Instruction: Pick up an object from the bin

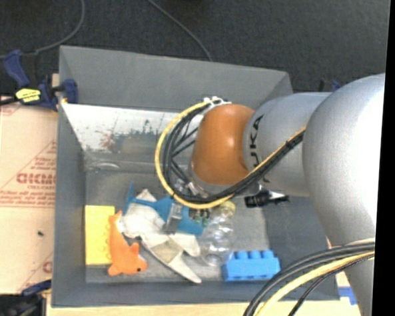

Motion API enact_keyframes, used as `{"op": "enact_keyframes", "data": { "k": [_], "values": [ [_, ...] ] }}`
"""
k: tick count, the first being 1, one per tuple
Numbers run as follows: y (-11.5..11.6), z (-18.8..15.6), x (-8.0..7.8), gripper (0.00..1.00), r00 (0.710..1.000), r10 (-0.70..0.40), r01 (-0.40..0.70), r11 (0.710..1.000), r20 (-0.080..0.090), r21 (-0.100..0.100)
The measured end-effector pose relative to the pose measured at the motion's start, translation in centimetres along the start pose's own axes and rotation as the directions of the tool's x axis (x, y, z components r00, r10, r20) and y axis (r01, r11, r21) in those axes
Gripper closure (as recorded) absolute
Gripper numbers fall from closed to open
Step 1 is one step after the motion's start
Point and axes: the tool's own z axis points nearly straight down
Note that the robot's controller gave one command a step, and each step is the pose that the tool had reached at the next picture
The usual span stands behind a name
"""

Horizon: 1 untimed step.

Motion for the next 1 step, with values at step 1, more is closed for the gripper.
{"op": "enact_keyframes", "data": {
  "k": [1],
  "values": [
    [0.0, 0.0, 0.0, 1.0, 1.0, 0.0, 0.0, 1.0, 0.0, 0.0]
  ]
}}
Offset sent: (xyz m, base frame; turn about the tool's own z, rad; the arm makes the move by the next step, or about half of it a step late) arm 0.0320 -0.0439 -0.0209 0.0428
